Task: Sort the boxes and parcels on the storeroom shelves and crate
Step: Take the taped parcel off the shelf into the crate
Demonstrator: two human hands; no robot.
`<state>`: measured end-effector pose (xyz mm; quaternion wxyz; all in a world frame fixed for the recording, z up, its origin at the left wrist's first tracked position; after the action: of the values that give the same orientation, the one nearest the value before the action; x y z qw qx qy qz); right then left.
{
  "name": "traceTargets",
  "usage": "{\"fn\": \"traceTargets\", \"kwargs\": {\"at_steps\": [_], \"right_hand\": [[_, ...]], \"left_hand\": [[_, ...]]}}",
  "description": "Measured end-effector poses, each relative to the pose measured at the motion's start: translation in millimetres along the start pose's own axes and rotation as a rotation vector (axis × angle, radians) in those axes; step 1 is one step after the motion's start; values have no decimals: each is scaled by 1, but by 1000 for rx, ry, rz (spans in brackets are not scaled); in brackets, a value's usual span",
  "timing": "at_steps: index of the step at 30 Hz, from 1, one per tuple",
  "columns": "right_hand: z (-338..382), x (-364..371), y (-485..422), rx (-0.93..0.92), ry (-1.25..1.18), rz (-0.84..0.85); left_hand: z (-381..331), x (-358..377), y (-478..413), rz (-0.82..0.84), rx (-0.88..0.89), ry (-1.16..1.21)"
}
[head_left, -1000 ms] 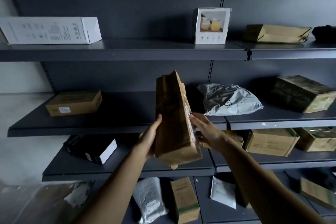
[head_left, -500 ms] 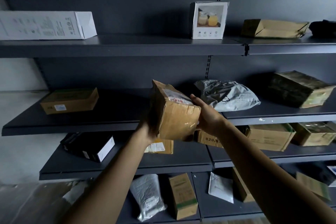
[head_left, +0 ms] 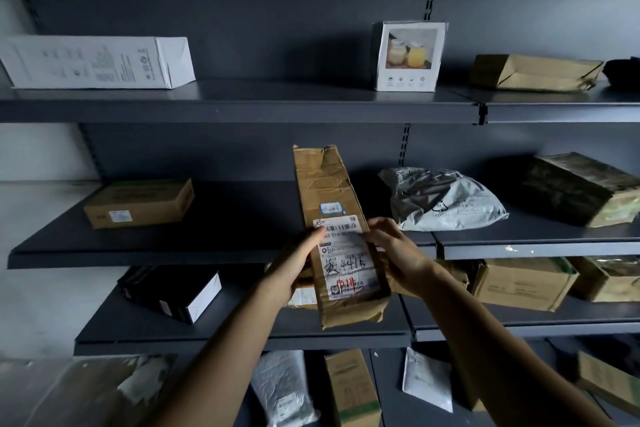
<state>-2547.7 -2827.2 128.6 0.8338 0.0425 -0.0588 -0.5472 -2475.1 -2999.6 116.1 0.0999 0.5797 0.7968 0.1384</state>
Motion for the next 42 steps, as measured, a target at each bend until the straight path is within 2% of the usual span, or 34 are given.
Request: {"fn": "traceTargets", "kwargs": {"at_steps": [10, 17, 20, 24, 27, 33, 42], "right_hand": [[-4, 9, -8, -97, 61, -182], [-20, 14, 11, -151, 38, -203], [-29, 11, 22, -155, 47, -278], [-42, -8, 51, -161, 24, -395], [-50, -32, 79, -161, 25, -502], [-55, -106, 140, -201, 44, -712], [-61, -287, 254, -245, 82, -922]], "left_hand": [[11, -2, -1, 102, 146, -14], [22, -3, -2, -55, 243, 5], [31, 5, 1, -63, 247, 4], [47, 31, 0, 22, 266, -73], [52, 62, 8, 51, 289, -84], [58, 150, 38, 235, 374, -165], [76, 356, 112, 423, 405, -108]]}}
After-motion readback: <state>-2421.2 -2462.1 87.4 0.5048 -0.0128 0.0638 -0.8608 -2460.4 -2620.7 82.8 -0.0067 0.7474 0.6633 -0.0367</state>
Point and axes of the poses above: each hand's wrist, its own y-axis away from the middle knuckle, its own x-axis out of the palm, z = x × y, the point moved 2 cm from there along -y, towards the middle knuckle, and after that the axes turned 5 degrees about -z, right-handed, at the moved point
